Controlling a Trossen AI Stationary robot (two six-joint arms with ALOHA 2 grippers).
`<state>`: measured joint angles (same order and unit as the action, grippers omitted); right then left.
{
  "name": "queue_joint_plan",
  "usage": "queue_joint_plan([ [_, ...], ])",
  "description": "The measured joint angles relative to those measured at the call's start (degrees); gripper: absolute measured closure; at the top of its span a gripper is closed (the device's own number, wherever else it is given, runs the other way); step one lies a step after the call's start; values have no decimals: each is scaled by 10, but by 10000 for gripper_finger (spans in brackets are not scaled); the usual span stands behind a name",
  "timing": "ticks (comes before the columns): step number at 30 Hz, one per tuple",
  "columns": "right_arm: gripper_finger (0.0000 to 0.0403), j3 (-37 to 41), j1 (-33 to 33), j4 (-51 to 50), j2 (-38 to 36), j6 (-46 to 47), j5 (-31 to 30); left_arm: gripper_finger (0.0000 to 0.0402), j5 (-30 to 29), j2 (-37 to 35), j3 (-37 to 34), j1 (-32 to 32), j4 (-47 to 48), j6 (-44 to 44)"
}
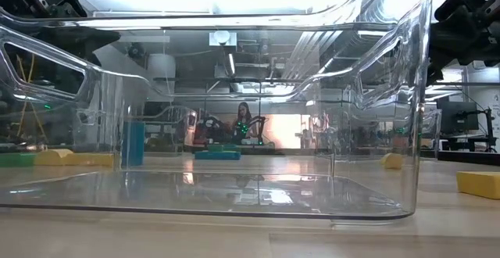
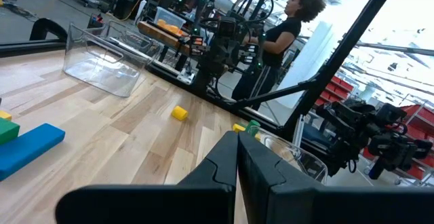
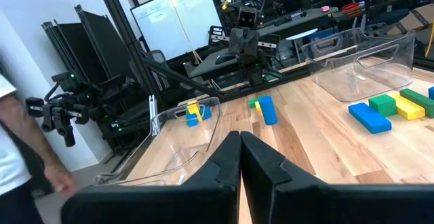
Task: Sort blocks
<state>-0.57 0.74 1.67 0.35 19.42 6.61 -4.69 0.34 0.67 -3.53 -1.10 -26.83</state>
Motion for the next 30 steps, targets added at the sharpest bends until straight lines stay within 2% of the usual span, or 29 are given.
queue_joint_plan([
  [12,398,0,0,0,0,0,0,401,0,0,0,0,0,0],
  [14,398,0,0,0,0,0,0,401,-16,0,0,0,-8,16],
  [16,398,0,0,0,0,0,0,401,-63,0,0,1,-38,27],
  [17,398,0,0,0,0,0,0,401,-98,1,0,1,-76,-1],
  [20,398,0,0,0,0,0,0,401,-292,18,0,1,-251,-48],
  [21,398,0,0,0,0,0,0,401,-356,35,0,1,-332,-31],
  [22,398,0,0,0,0,0,0,401,-386,58,0,2,-417,4],
  [23,398,0,0,0,0,0,0,401,-381,90,9,3,-494,55],
  [25,398,0,0,0,0,0,0,401,-281,173,49,8,-572,143],
  [27,398,0,0,0,0,0,0,401,-219,278,118,11,-565,176],
  [28,398,0,0,0,0,0,0,401,-218,329,157,12,-539,179],
  [30,398,0,0,0,0,0,0,401,-255,408,241,18,-444,168],
])
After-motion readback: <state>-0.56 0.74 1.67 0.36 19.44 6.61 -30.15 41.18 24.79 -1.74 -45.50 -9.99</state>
